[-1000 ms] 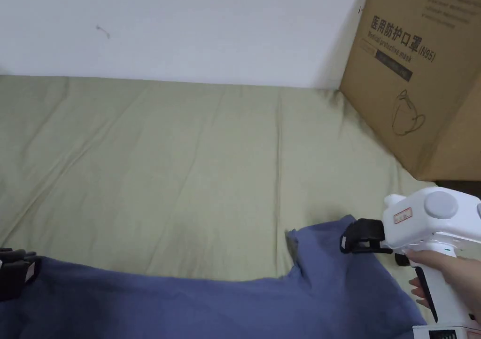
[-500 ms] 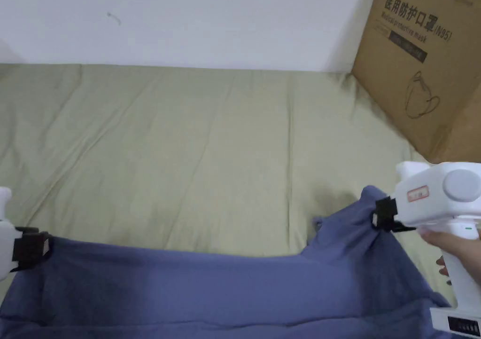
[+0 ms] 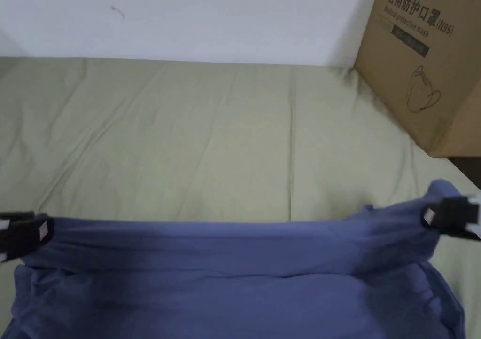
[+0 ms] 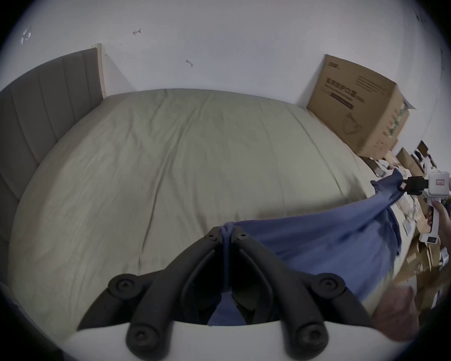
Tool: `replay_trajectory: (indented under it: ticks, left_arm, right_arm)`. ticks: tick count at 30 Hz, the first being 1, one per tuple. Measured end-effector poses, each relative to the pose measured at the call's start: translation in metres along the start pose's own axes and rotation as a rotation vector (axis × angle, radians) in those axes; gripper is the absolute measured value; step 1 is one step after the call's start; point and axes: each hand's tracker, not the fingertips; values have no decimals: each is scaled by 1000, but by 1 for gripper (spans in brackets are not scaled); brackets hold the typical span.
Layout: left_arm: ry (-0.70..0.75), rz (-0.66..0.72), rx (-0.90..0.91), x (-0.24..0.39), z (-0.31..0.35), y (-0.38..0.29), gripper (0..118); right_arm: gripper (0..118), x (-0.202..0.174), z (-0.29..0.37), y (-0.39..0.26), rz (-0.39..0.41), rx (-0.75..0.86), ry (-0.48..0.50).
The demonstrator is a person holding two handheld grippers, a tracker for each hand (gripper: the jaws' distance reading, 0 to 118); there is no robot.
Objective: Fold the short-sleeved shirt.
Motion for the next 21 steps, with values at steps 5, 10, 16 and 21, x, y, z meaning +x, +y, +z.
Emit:
replay_trajectory:
  ticks: [5,10,16,21]
  left_arm:
    - [-72,-59,-85,-8,34,-82,5]
    - [-57,38,-179,-23,29,-120,92]
    - [-114,233,-41,-31,58,-83,112]
    - [-146,169,227,17,115,-51,114]
  right_arm:
    - [2,39,45,-111,-53,-195,35]
    - [14,52,45,-158,-91,-178,23]
    - [117,43,60,-144,-52,-115,-37]
    - [117,-19,113,-109,29,143,24]
